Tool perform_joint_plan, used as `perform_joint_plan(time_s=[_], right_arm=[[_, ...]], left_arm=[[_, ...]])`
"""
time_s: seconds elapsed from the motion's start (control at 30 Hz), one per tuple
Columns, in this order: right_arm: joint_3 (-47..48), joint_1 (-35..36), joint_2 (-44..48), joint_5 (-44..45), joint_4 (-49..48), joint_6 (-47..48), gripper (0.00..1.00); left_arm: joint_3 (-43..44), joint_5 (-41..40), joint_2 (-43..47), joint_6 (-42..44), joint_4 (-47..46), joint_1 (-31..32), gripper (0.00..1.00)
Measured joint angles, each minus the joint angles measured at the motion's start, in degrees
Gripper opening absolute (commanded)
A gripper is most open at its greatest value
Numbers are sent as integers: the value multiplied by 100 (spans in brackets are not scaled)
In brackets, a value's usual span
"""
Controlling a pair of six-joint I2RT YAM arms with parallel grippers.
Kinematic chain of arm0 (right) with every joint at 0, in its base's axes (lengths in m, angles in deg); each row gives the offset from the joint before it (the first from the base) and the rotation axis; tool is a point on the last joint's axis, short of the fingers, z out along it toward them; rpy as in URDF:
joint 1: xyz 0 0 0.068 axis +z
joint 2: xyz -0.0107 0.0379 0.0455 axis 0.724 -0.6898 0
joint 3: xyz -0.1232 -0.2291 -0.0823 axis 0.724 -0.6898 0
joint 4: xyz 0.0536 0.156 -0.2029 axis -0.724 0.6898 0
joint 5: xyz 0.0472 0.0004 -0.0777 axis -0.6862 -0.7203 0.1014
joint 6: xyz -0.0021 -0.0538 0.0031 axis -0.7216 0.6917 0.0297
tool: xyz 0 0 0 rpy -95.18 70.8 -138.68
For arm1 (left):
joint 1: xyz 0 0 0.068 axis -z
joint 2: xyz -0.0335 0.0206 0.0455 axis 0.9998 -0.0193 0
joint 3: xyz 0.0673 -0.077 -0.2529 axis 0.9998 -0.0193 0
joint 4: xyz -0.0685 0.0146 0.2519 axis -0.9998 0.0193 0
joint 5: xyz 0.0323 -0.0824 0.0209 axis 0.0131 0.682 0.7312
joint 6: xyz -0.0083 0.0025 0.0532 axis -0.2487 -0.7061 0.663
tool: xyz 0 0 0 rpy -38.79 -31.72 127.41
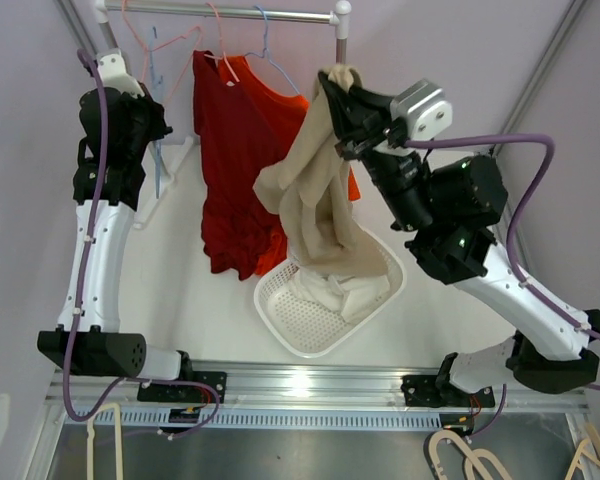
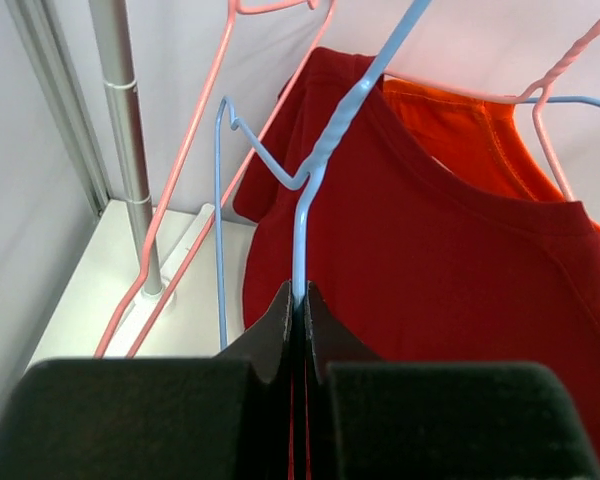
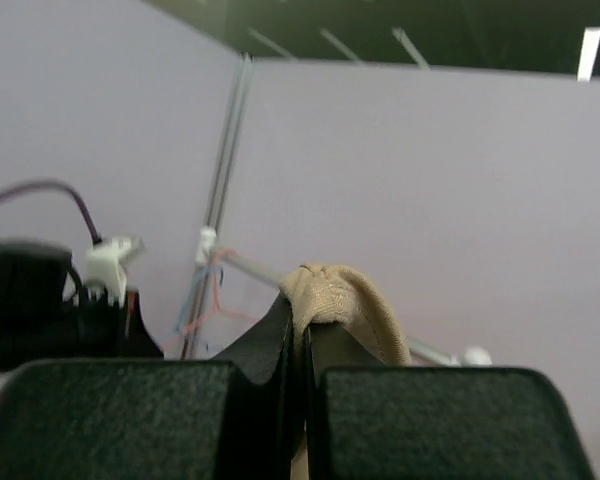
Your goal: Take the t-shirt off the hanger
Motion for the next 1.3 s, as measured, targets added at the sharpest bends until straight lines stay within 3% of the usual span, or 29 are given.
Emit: perform_joint_plan(time_s=[0.17,0.5,0.73,0.93,1.13,1.3], right_arm=[[-1825,96,822,699,-278,26,0],[-2612,-522,1370,1484,33,-986,0],[-3851,-852,1545,1665,859,-2588,0],[-5342,-839,1513,1158,2085,-4590,0],[-7254,-468,1447,417,2581,-6688,0],[-7637,-111,883,131,2793,-7608,0]], left_arm=[[160,319,-214,2,-136,-39,1],[931,796,-791,-61,-295,-42,1],[1410,815,-1281,-210,-295,-42,1],[1478,675,-1364,-210,-284,-52,1],[1777,568,-1541,-286,-278,-271,1],[2065,501,-1768,-378,-269,-332,1]])
